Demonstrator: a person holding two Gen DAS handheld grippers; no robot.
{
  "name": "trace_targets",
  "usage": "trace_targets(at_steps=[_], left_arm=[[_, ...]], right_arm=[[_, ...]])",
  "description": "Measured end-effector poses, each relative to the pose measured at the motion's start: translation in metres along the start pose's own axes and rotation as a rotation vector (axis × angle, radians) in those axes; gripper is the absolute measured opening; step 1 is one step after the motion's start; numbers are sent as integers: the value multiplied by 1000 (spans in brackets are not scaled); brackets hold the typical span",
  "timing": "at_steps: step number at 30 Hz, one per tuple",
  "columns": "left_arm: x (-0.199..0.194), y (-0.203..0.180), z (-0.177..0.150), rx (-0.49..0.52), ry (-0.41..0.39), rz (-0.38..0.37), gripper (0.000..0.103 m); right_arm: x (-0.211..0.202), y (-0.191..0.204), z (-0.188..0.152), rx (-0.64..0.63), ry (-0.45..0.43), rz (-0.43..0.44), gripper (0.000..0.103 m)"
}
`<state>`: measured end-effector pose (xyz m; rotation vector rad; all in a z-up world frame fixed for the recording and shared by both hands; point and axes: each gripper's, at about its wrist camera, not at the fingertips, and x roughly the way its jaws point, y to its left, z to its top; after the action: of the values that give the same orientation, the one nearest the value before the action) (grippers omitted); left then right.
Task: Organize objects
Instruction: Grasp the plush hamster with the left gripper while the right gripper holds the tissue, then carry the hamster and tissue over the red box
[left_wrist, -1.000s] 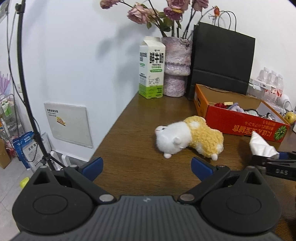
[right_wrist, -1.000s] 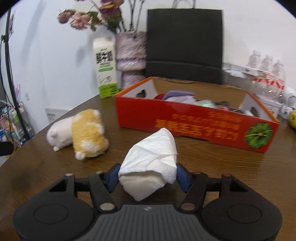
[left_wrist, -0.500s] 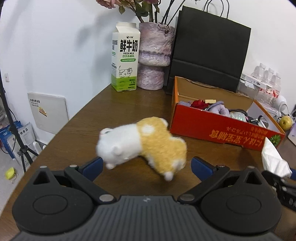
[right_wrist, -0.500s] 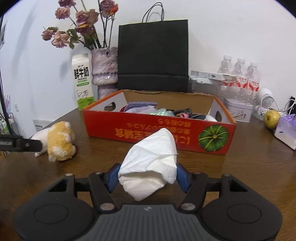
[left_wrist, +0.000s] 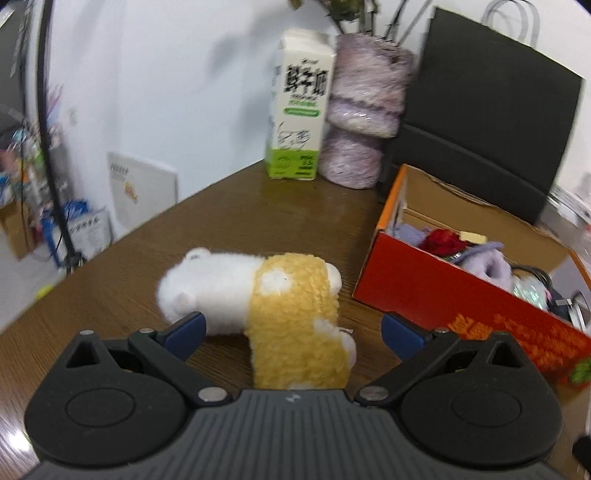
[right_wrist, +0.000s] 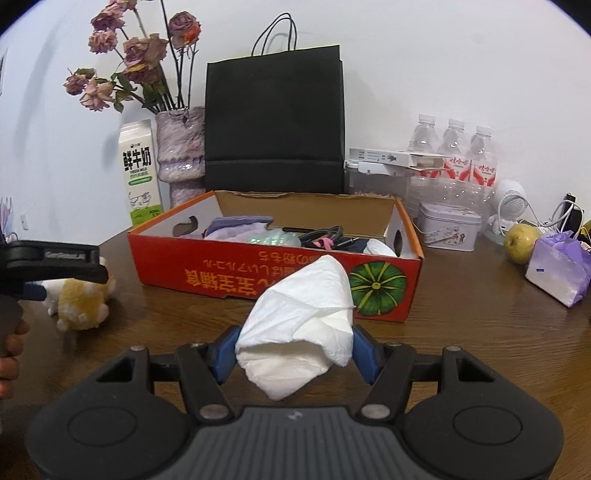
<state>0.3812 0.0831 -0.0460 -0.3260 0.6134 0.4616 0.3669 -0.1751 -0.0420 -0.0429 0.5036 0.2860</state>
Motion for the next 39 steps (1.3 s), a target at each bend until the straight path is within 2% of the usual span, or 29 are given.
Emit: trace_targets(at_steps=[3, 6, 8, 9, 10, 12, 17, 24, 31, 39], left_arm=[[10, 0, -2, -88, 12, 35, 103], [17, -2, -2, -124, 25, 48, 100], [20, 0, -2, -136, 28, 47, 86], [20, 1, -2, -138, 28, 45, 75], [19, 4, -2, -140, 19, 42, 54], [18, 10, -2, -152, 24, -6, 52], [6, 20, -6, -73, 25, -38, 50], [-40, 33, -22, 100, -97, -96, 50], [-77, 41, -53, 216, -130, -167, 50], [-109, 30, -72, 290, -156, -235, 50]], right_arm=[[0, -1, 0, -5, -2, 5, 62], [0, 2, 0, -14, -5, 12, 62], [-1, 3, 1, -20, -8, 14, 62], [-1, 4, 1, -20, -10, 14, 62], [-2, 4, 1, -20, -11, 14, 62], [-2, 3, 1, -17, -11, 12, 62], [-2, 1, 1, -12, -11, 13, 62], [-11, 1, 2, -13, -32, 32, 62], [-27, 6, 2, -31, -60, 70, 62], [-42, 8, 3, -29, -77, 95, 62]])
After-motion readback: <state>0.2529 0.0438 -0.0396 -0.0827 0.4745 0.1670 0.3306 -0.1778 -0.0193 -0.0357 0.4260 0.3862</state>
